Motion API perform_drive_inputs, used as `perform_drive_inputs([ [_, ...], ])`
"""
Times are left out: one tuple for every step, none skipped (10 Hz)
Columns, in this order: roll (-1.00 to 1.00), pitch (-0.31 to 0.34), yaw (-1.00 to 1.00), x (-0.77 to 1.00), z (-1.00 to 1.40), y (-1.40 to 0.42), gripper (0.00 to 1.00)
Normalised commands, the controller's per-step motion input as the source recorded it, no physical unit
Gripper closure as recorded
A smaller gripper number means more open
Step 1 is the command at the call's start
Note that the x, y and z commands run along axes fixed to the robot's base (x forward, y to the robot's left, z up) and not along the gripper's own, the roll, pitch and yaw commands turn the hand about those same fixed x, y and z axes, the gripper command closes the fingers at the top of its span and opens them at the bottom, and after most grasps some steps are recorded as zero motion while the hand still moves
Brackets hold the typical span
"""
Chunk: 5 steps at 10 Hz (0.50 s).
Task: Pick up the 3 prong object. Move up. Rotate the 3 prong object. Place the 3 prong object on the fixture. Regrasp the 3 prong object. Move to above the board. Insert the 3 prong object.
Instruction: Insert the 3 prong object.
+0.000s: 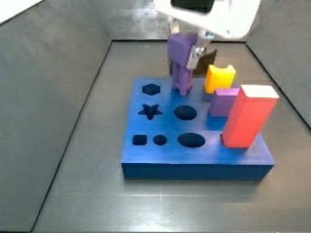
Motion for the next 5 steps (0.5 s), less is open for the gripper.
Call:
perform_drive_inputs([
  [0.02, -0.003, 0.0, 0.0, -1.0, -0.05, 1.0],
  [0.06, -0.01, 0.0, 0.01, -1.0, -0.05, 1.0],
  [0.18, -0.011, 0.0, -0.18, -0.27, -0.22, 1.0],
  [-0.02, 0.0, 0.0, 0.0, 0.0, 0.0, 1.0],
  [0.0, 0.0, 0.0, 0.0, 0.0, 0.0, 1.0],
])
